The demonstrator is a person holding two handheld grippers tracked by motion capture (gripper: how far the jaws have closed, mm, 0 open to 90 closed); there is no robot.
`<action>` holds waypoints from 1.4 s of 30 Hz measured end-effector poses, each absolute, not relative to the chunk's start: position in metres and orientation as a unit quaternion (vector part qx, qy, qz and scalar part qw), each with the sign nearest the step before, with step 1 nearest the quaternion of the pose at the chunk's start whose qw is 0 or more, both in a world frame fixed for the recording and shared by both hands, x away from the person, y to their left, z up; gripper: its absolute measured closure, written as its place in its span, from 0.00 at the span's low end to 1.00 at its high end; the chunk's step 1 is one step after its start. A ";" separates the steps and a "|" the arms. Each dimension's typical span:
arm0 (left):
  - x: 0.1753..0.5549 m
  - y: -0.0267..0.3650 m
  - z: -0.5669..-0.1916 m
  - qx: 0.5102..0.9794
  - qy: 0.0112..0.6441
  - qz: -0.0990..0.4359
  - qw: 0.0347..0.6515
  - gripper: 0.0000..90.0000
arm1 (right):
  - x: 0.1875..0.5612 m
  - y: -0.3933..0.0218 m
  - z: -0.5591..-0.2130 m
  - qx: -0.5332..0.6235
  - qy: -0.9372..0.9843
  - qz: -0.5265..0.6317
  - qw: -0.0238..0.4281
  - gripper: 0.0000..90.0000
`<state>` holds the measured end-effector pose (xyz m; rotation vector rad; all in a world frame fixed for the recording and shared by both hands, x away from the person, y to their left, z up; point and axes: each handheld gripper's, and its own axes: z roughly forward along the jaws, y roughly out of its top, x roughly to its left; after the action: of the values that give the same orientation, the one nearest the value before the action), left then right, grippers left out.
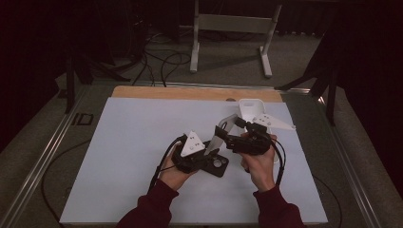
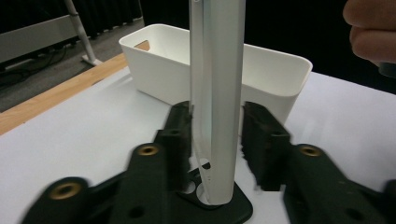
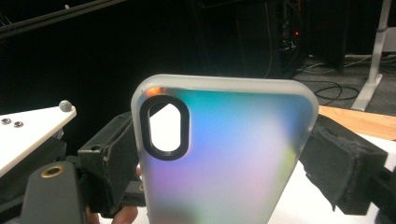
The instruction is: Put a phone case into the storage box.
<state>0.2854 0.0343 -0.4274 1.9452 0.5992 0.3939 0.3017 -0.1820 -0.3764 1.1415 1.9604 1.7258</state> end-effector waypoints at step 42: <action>0.291 0.126 -0.430 0.773 0.345 0.216 0.487 0.00 | 0.322 -0.199 -0.365 0.405 0.676 0.587 0.188 0.19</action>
<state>0.2910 0.1261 -0.4303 1.8802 0.8404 0.5249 0.3217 -0.1986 -0.3650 1.1385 1.9024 1.6507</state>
